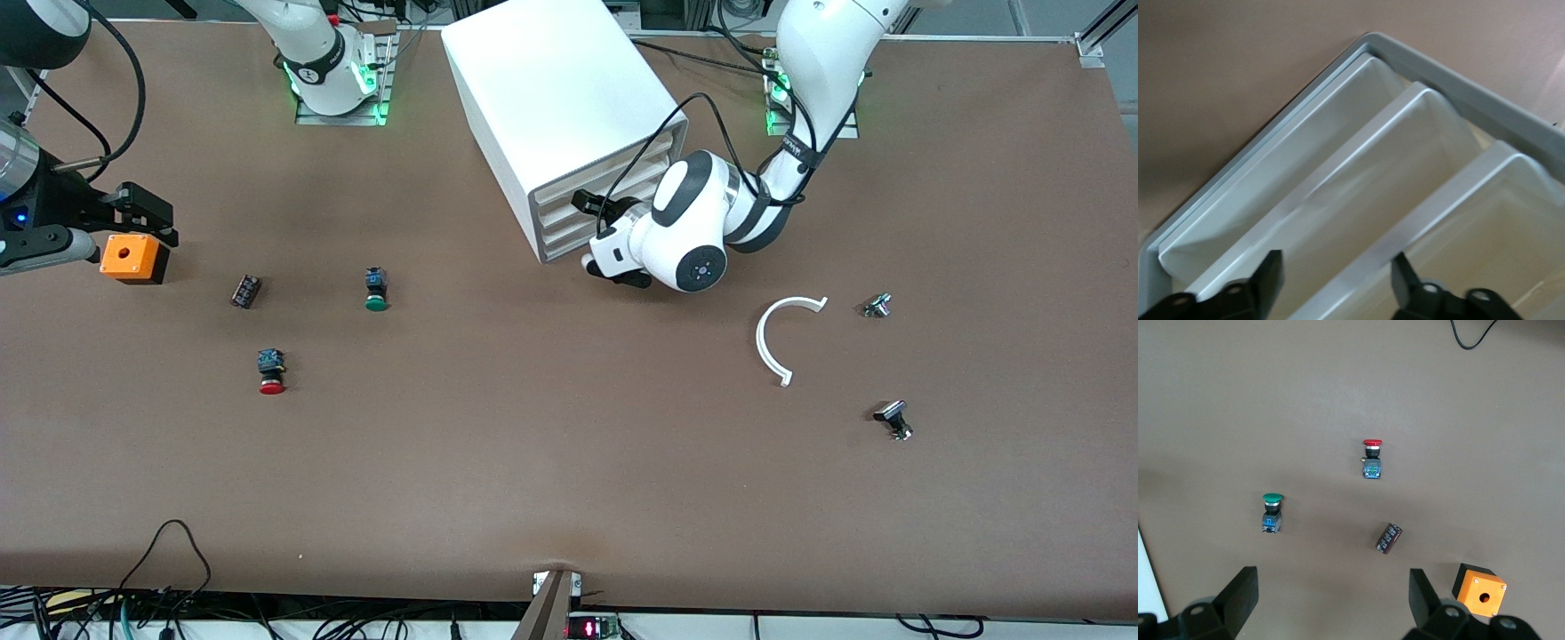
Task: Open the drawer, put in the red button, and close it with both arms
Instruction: 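Grasp the top drawer edge with the left gripper, then pull the drawer open with the left gripper while the right gripper reaches the red button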
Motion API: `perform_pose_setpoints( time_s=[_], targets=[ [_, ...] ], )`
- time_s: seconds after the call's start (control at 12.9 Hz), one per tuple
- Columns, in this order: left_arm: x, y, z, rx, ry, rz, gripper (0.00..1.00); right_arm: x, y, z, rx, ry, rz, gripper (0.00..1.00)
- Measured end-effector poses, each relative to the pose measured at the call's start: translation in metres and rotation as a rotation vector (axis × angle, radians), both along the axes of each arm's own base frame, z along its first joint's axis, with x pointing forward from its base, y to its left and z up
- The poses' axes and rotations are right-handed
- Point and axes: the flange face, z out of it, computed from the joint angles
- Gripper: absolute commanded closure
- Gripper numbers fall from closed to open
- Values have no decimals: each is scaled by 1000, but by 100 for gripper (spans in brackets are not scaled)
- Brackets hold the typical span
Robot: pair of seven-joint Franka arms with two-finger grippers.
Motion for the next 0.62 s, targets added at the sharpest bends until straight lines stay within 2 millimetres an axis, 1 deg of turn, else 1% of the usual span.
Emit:
perform_pose_setpoints(
  time_s=[0.08, 0.15, 0.23, 0.62],
  targets=[
    [2, -2, 3, -6, -4, 0, 89, 0, 0, 0, 0, 0, 0, 0],
    [3, -2, 6, -12, -7, -2, 97, 0, 0, 0, 0, 0, 0, 0],
    [4, -3, 8, -17, -9, -5, 100, 0, 0, 0, 0, 0, -1, 0],
    [12, 3, 9, -25, -13, -1, 100, 0, 0, 0, 0, 0, 0, 0]
  ],
)
